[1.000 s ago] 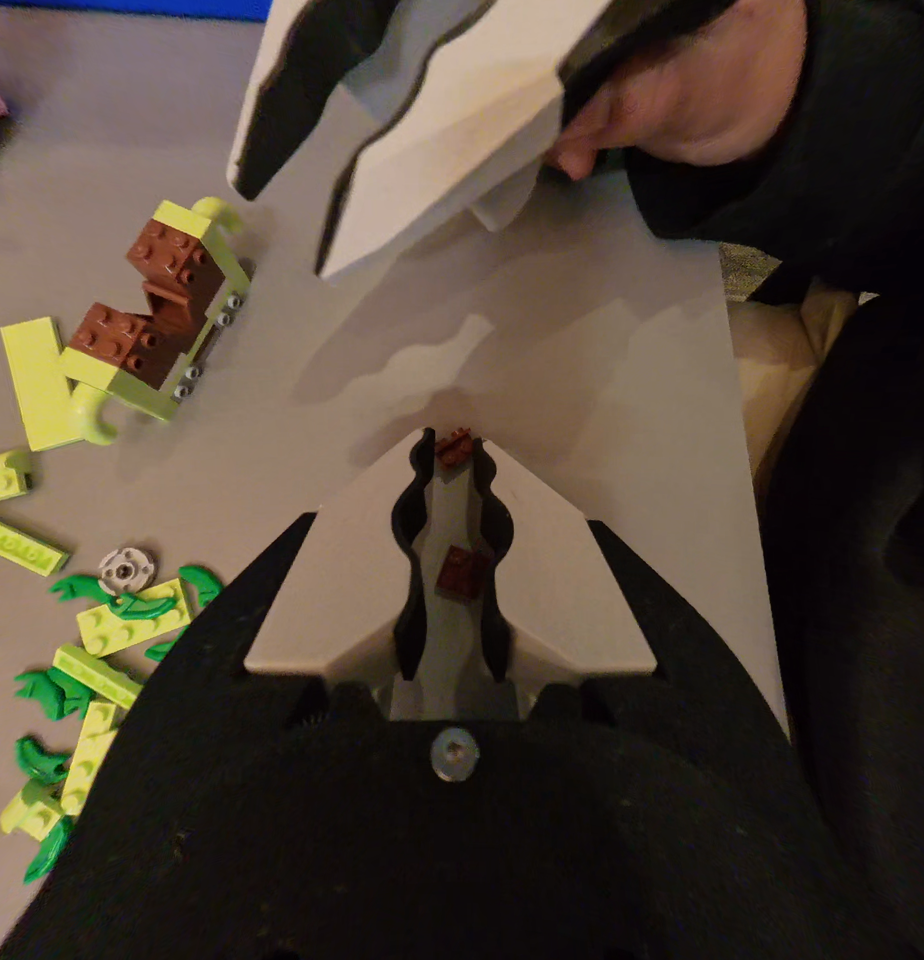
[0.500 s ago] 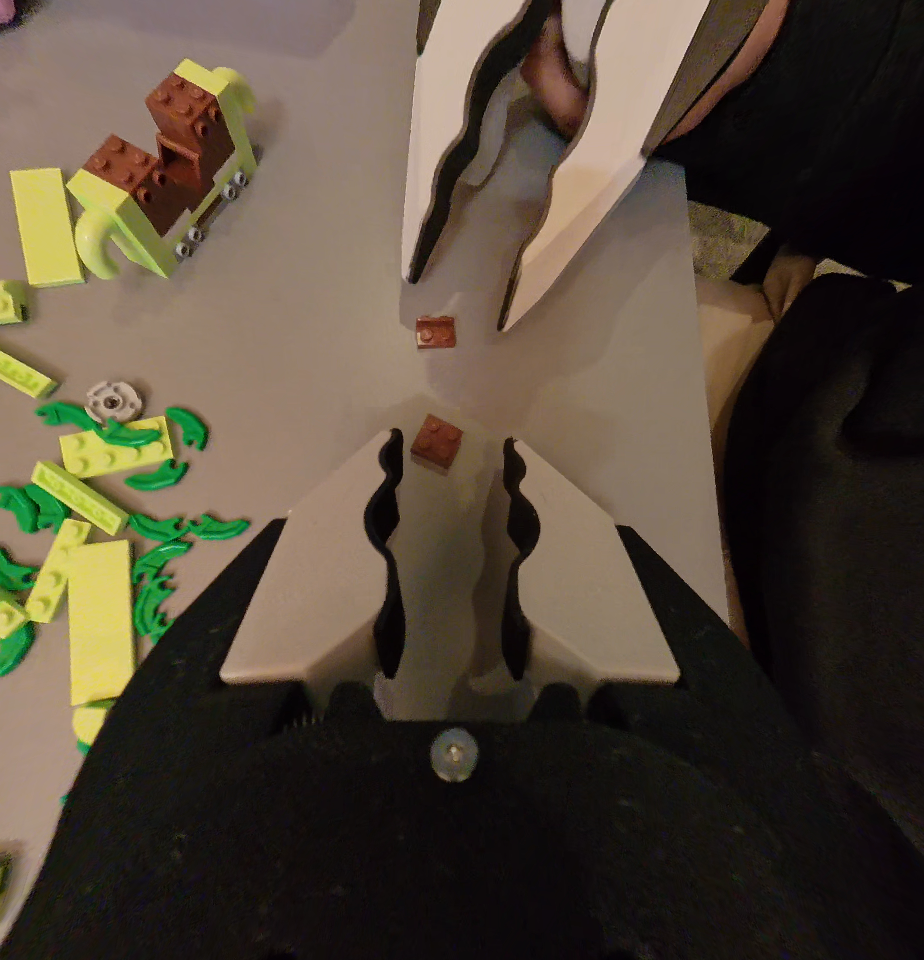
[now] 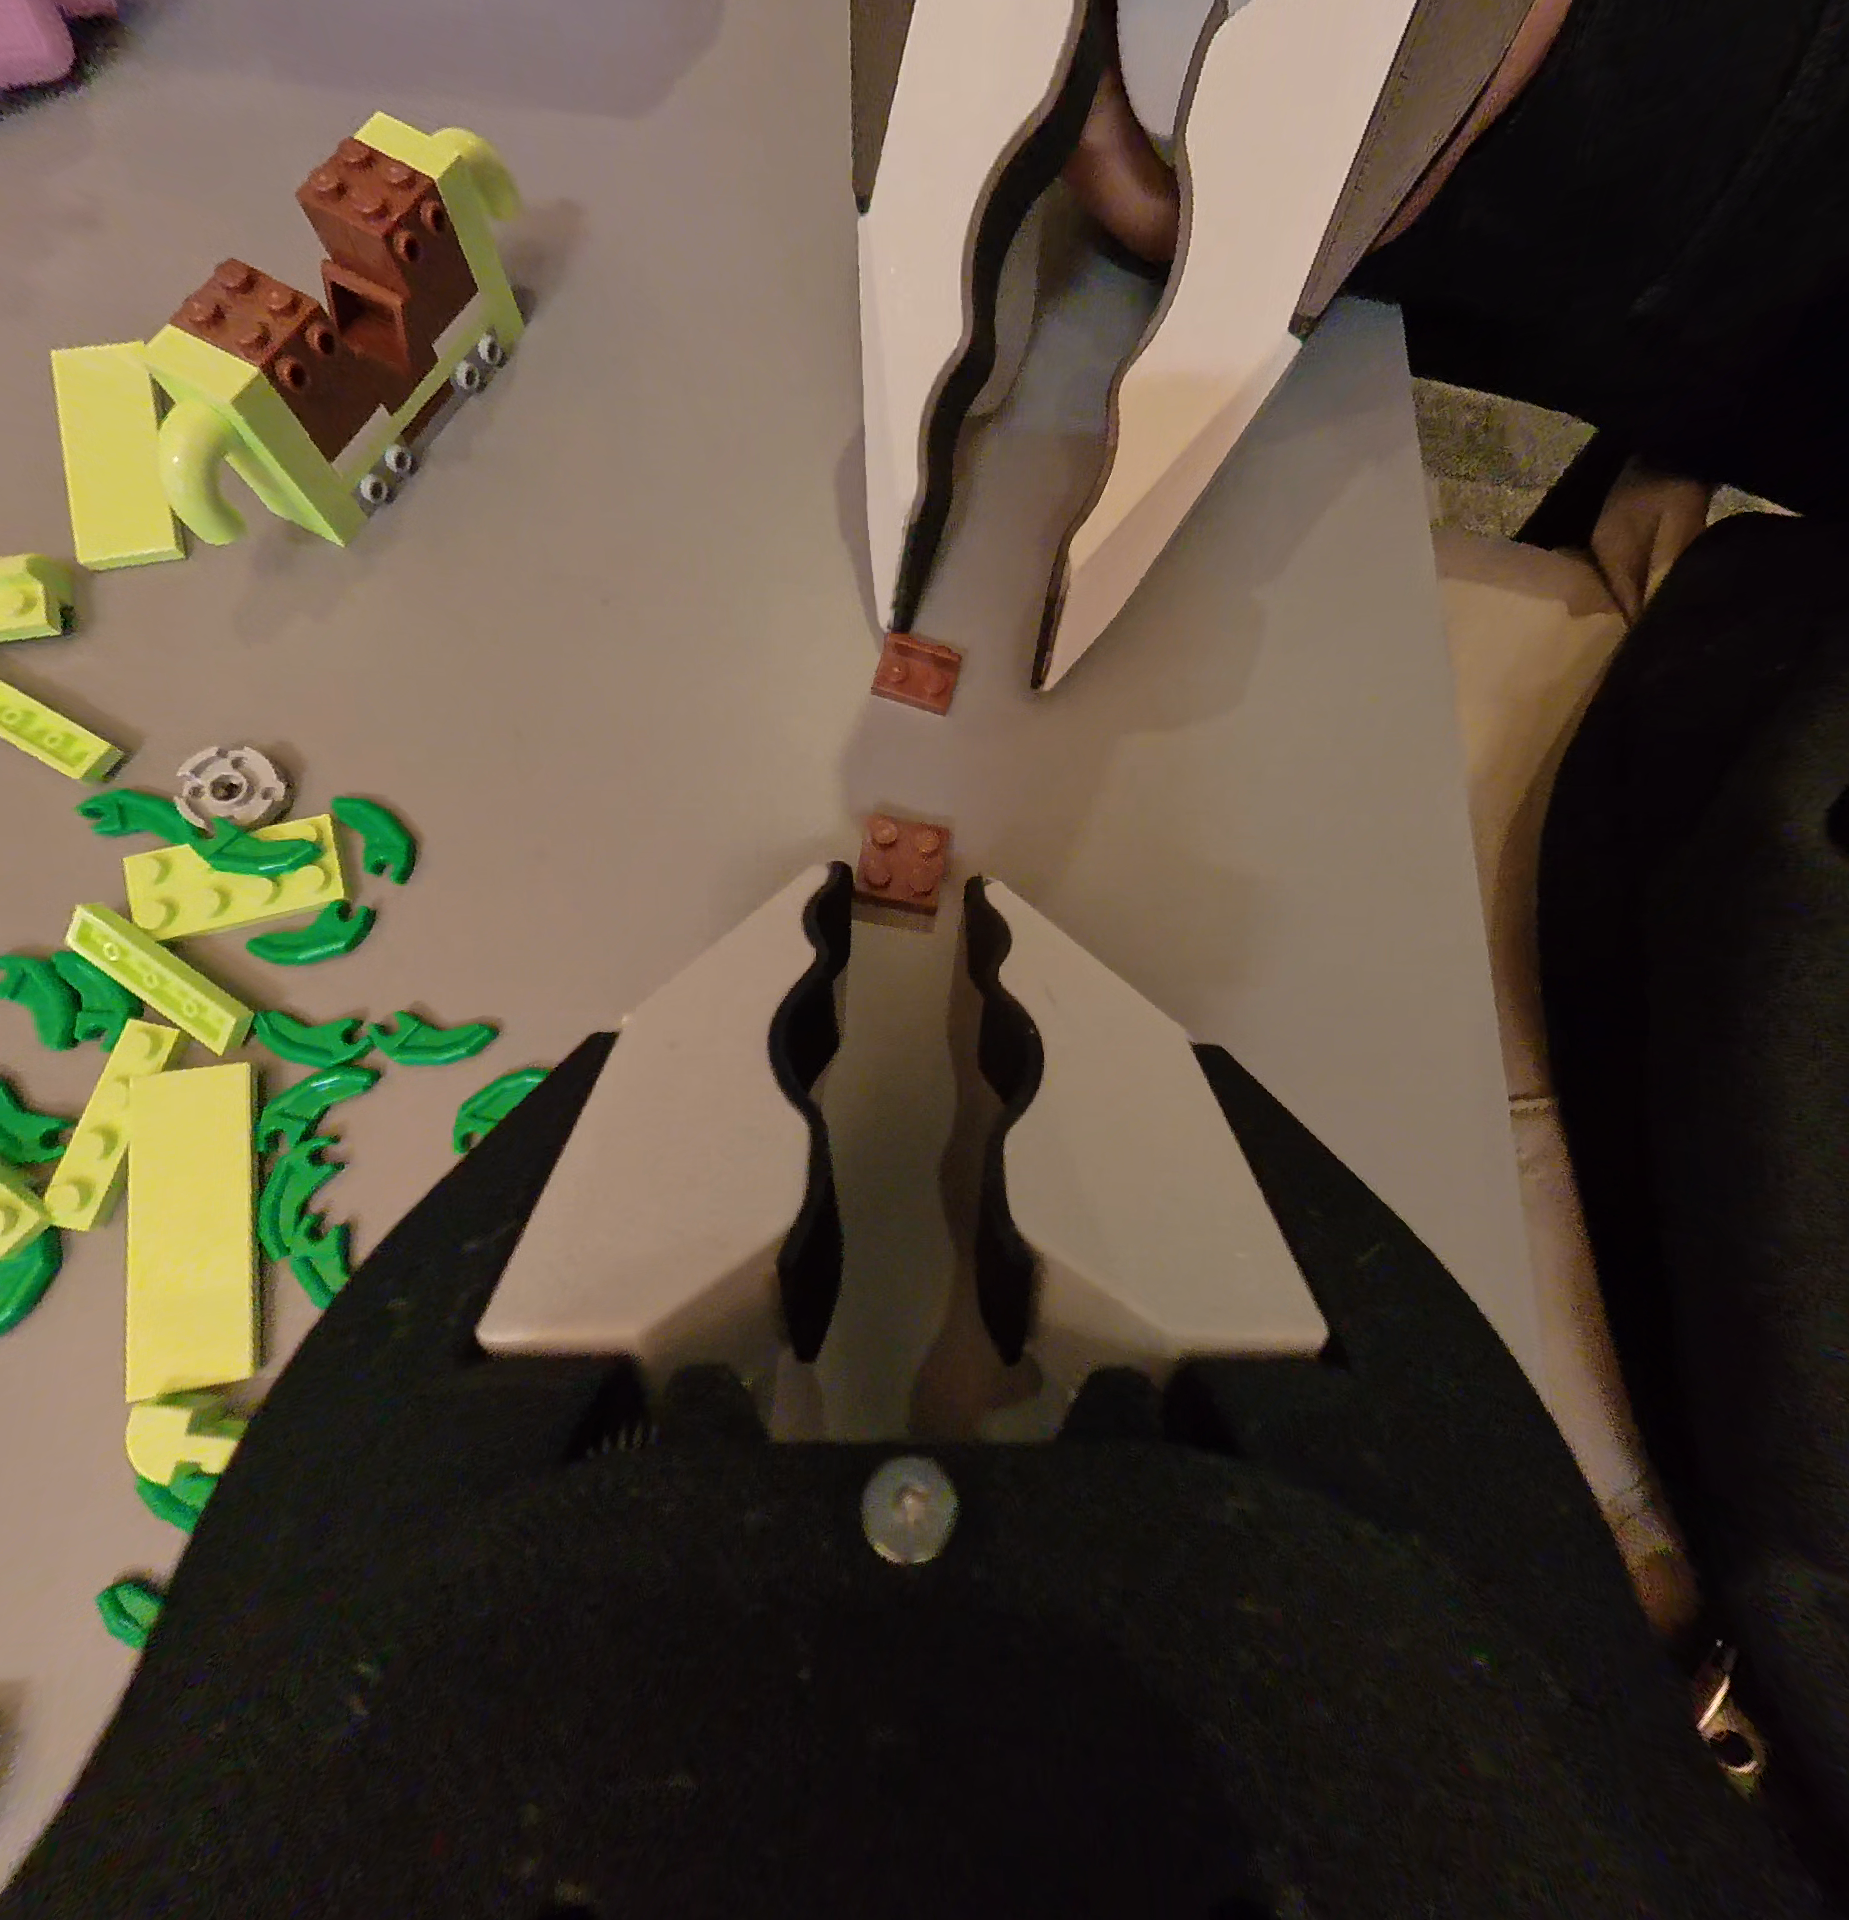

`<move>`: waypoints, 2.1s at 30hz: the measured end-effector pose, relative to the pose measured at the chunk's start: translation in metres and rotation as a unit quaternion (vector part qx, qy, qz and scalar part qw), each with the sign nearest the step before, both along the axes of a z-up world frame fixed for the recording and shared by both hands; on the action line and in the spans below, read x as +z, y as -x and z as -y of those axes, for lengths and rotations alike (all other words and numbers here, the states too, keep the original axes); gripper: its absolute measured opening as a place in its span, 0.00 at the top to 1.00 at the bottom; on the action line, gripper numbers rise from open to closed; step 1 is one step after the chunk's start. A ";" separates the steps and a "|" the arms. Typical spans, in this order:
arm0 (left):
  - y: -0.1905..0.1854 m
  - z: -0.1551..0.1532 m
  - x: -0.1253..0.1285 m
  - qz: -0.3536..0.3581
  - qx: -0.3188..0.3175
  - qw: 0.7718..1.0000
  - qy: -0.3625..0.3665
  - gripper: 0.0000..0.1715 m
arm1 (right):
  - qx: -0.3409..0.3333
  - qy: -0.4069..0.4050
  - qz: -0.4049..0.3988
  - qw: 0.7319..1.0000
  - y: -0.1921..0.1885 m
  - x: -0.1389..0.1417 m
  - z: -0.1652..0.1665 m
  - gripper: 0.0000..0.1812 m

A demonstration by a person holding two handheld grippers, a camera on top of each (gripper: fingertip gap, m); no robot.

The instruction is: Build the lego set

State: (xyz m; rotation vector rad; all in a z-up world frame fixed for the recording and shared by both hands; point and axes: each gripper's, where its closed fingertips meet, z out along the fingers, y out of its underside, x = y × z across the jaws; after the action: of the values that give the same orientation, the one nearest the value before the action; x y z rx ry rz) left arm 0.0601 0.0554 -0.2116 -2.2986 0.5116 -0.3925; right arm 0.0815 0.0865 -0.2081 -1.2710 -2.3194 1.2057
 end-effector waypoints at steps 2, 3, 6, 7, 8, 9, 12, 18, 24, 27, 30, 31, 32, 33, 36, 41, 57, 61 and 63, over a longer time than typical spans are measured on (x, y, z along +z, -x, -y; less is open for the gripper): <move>0.001 -0.001 0.001 -0.002 0.004 1.000 -0.006 0.91 | -0.009 0.005 -0.003 1.000 0.002 0.002 -0.002 0.83; 0.001 -0.001 0.001 -0.003 0.004 1.000 -0.006 0.92 | -0.011 0.009 -0.004 1.000 0.002 0.003 -0.003 0.83; 0.001 -0.002 0.002 -0.001 0.007 1.000 -0.009 0.92 | -0.016 0.015 -0.008 1.000 0.004 0.005 -0.004 0.82; 0.000 -0.003 0.004 0.005 0.006 1.000 -0.012 0.92 | -0.017 0.015 -0.009 1.000 0.004 0.005 -0.005 0.82; -0.002 -0.005 0.007 0.016 0.008 1.000 -0.019 0.92 | -0.017 0.015 -0.010 1.000 0.004 0.005 -0.005 0.82; -0.005 -0.008 0.011 0.030 0.006 0.999 -0.027 0.92 | -0.017 0.012 -0.009 1.000 0.004 0.005 -0.005 0.82; -0.011 -0.019 0.016 0.055 -0.003 0.998 -0.031 0.92 | -0.016 0.003 -0.006 1.000 0.005 0.002 -0.005 0.83; -0.017 -0.030 0.006 0.044 -0.031 0.999 0.001 0.92 | -0.016 -0.004 -0.008 1.000 0.005 0.001 -0.005 0.84; -0.017 -0.030 0.002 0.032 -0.032 0.999 0.009 0.93 | -0.014 -0.010 -0.006 1.000 0.004 -0.001 -0.004 0.85; -0.016 -0.031 0.002 0.034 -0.032 0.999 0.009 0.92 | -0.011 -0.011 -0.005 1.000 0.004 -0.001 -0.003 0.87; -0.017 -0.032 0.003 0.034 -0.033 0.999 0.007 0.92 | -0.010 -0.013 -0.004 1.000 0.003 -0.002 -0.003 0.89; -0.017 -0.032 0.002 0.033 -0.034 0.999 0.008 0.92 | -0.010 -0.013 -0.004 1.000 0.004 -0.002 -0.003 0.89; -0.017 -0.032 0.002 0.033 -0.035 0.999 0.009 0.92 | -0.010 -0.013 -0.004 1.000 0.003 -0.002 -0.003 0.89; -0.017 -0.032 0.002 0.031 -0.035 0.999 0.010 0.91 | -0.010 -0.013 -0.004 1.000 0.003 -0.002 -0.003 0.89; -0.017 -0.033 0.002 0.029 -0.034 0.999 0.005 0.90 | -0.010 -0.014 -0.004 1.000 0.003 -0.002 -0.003 0.90; -0.016 -0.034 0.008 0.031 -0.033 0.999 -0.016 0.87 | -0.010 -0.014 -0.005 1.000 0.003 -0.002 -0.003 0.90; -0.023 -0.034 0.007 0.033 -0.041 0.999 -0.007 1.00 | -0.010 -0.024 -0.009 1.000 0.004 -0.003 -0.003 0.93; -0.023 -0.033 0.006 0.044 -0.032 0.998 0.009 1.00 | -0.010 -0.028 -0.011 0.999 0.004 -0.003 -0.003 0.93; -0.023 -0.033 0.006 0.054 -0.029 0.998 0.023 1.00 | -0.009 -0.029 -0.011 0.999 0.004 -0.003 -0.003 0.93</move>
State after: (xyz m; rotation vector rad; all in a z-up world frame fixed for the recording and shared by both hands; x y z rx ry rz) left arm 0.0832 0.0879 -0.2059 -2.2958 0.5216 -0.5583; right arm 0.0779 0.0894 -0.2109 -1.2507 -2.3035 1.1331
